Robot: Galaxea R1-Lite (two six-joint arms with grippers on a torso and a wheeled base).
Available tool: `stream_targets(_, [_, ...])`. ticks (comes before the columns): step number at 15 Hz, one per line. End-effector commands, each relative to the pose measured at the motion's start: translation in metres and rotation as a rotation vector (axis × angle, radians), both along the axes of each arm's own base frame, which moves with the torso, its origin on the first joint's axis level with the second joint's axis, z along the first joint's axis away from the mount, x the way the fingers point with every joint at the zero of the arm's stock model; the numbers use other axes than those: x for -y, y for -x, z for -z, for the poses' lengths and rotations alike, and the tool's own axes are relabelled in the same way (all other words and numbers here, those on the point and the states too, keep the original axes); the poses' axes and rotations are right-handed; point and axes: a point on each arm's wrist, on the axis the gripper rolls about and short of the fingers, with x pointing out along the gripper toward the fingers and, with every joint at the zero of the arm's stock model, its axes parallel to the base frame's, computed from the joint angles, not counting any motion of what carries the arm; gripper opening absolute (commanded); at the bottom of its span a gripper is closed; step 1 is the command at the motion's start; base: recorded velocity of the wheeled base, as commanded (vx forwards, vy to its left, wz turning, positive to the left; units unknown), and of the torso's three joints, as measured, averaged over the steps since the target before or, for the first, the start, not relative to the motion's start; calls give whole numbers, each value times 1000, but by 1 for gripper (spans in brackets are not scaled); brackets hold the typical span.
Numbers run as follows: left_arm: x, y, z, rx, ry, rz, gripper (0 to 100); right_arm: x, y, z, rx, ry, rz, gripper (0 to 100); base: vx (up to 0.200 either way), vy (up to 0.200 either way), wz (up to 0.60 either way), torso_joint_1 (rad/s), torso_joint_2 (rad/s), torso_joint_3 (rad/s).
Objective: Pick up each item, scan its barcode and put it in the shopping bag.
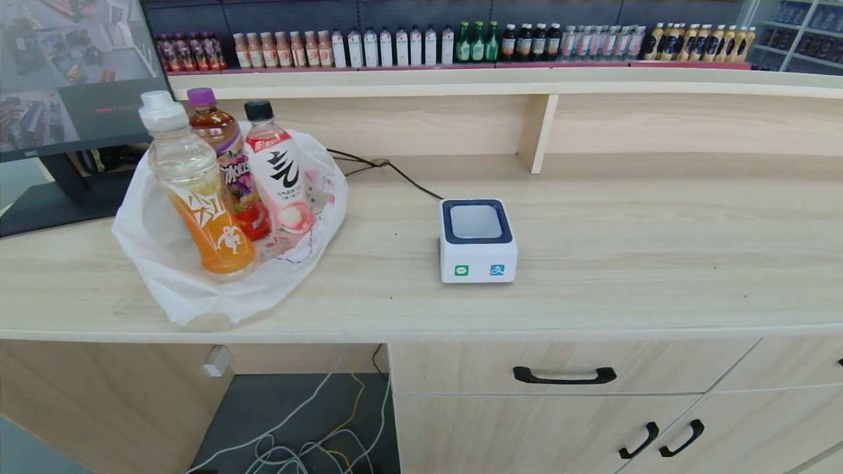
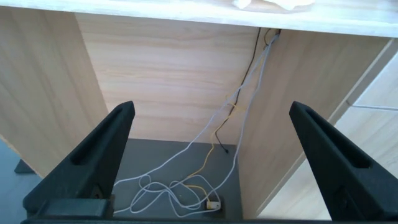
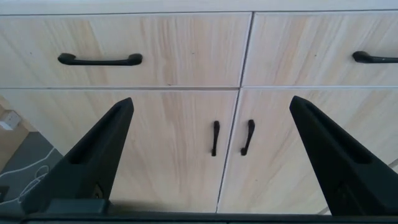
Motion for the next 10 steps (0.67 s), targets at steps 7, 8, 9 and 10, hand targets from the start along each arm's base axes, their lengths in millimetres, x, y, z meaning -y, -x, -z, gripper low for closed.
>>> stream_targets(7, [0,0,0,2,2,-1,100,0,0,0,-2,-1,-1,100,0,-86,0,0,0,0])
stream_targets(8, [0,0,0,2,-1,-1,100,0,0,0,0,-1,1,100,0,0,0,0,0,0])
stream_targets(9, [0,0,0,2,-1,-1,100,0,0,0,1,-1,1,100,0,0,0,0,0,0])
stream_targets(10, [0,0,0,2,-1,-1,100,0,0,0,0,-1,1,100,0,0,0,0,0,0])
